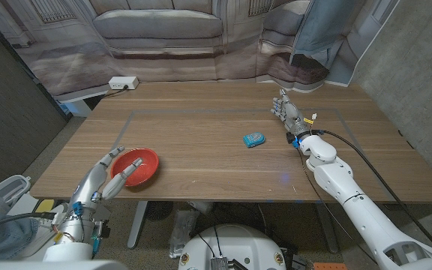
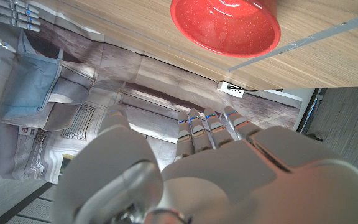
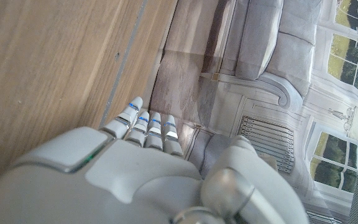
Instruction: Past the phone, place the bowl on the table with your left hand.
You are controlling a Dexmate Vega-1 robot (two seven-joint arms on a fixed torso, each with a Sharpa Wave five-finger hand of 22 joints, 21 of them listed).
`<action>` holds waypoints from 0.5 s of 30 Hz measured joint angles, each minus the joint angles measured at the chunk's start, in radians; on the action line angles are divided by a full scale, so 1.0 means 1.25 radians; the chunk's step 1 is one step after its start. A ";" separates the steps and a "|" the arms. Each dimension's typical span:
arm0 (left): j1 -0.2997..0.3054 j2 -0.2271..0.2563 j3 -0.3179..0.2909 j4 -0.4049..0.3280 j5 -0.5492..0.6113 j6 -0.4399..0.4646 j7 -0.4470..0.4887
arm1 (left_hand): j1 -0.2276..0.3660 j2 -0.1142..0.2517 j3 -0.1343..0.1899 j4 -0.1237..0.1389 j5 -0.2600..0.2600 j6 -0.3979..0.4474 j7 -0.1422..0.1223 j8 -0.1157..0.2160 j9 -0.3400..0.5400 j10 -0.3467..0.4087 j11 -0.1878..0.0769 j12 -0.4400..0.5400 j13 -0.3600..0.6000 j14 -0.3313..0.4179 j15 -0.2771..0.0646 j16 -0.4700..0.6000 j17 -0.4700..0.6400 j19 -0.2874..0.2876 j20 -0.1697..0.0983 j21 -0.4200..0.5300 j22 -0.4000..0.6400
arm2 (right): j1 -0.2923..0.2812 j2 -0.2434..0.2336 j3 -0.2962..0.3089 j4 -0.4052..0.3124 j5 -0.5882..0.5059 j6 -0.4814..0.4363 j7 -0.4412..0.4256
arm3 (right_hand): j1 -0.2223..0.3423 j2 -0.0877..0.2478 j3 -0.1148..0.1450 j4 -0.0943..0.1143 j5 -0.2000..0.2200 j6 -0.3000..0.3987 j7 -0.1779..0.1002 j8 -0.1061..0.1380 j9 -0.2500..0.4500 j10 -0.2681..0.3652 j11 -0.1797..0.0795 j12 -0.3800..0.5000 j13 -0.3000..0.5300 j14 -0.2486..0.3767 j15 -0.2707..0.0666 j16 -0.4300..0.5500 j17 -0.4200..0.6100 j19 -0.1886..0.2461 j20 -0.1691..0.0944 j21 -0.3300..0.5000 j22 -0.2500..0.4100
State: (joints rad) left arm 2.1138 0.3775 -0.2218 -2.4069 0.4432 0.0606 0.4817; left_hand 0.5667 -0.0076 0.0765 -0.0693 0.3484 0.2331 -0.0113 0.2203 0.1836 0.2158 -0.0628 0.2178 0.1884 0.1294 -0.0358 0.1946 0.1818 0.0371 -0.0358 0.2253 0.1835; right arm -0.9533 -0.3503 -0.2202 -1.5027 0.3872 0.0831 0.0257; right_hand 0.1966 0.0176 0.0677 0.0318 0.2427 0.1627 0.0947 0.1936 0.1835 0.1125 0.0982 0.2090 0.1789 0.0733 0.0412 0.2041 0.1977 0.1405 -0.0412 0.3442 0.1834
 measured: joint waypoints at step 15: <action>-0.011 0.032 0.014 -0.017 0.017 0.074 -0.009 | 0.015 0.000 0.003 -0.004 0.000 0.005 0.003 0.000 0.004 0.007 -0.007 -0.002 0.000 0.004 -0.004 0.000 0.000 0.000 0.000 0.000 0.000 | -0.008 0.001 0.000 -0.008 0.001 0.003 -0.006 | 0.000 0.000 0.000 0.000 0.000 0.000 0.000 0.000 0.000 0.000 0.000 0.000 0.000 0.000 0.000 0.000 0.000 0.000 0.000 -0.003 0.004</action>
State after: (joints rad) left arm 2.0997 0.4176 -0.2048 -2.4283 0.4640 0.1529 0.4708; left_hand 0.5851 -0.0077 0.0801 -0.0736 0.3484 0.2397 -0.0073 0.2203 0.1888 0.2249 -0.0718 0.2149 0.1884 0.1346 -0.0411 0.1946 0.1818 0.0370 -0.0357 0.2254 0.1835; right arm -0.9629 -0.3490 -0.2207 -1.5122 0.3890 0.0872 0.0186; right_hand 0.1966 0.0176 0.0678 0.0319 0.2428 0.1627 0.0947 0.1936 0.1835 0.1125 0.0982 0.2090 0.1789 0.0733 0.0412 0.2041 0.1976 0.1403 -0.0411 0.3401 0.1888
